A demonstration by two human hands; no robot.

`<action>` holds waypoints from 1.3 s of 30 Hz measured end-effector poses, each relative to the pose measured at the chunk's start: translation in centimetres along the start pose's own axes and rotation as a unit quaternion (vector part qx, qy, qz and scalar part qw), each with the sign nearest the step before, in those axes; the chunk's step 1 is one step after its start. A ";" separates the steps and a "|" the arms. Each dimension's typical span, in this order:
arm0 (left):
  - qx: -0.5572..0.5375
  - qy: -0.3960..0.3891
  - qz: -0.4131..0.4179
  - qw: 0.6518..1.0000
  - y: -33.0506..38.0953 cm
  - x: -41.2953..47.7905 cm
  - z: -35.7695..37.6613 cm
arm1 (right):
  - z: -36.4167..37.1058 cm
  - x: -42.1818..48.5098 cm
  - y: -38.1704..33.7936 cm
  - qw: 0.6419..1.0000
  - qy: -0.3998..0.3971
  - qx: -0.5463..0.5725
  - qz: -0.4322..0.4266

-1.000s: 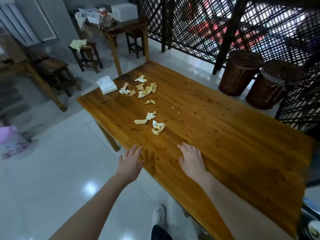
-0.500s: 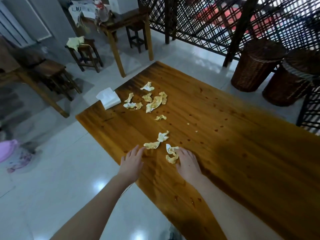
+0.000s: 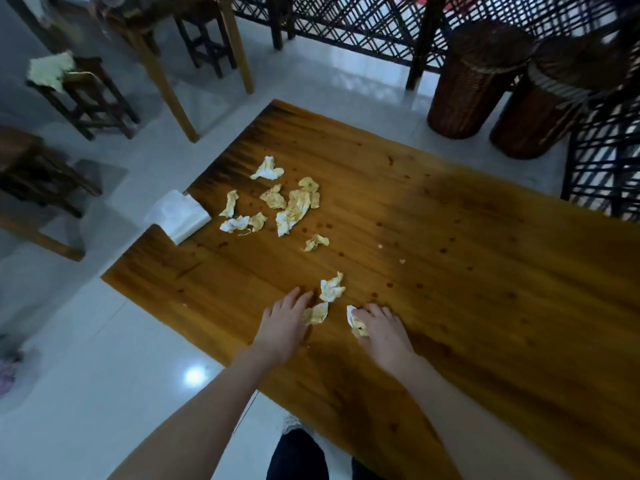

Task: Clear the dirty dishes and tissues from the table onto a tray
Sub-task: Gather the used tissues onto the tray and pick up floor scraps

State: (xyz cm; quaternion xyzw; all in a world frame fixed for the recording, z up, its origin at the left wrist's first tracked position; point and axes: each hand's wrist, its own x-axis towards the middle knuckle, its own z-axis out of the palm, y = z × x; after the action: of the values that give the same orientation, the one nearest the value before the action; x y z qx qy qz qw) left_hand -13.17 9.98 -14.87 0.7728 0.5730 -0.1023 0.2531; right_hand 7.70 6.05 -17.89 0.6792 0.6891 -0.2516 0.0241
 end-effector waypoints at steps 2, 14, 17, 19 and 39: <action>0.013 -0.018 0.034 0.999 -0.3 1.5 -0.7 | -0.1 -0.1 -0.5 0.999 0.018 0.018 0.026; 0.094 -0.140 0.216 0.962 0.0 7.6 -1.9 | -1.8 -3.1 0.6 0.966 0.129 0.090 0.204; 0.106 -0.132 0.252 0.953 0.2 7.9 -1.9 | -1.6 -4.4 1.0 0.956 0.149 0.104 0.231; 0.120 -0.116 0.267 0.949 0.4 8.0 -2.1 | -1.6 -4.9 0.9 0.950 0.161 0.110 0.245; 0.031 -0.019 0.260 0.965 3.0 12.7 -5.6 | -6.4 1.7 3.2 0.944 0.189 0.140 0.230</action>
State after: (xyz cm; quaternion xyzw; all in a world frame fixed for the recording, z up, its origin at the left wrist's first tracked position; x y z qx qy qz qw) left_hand -6.94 22.79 -14.98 0.9008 0.3438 -0.0652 0.2572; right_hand 12.58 9.88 -13.98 0.8506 0.4640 -0.2004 -0.1449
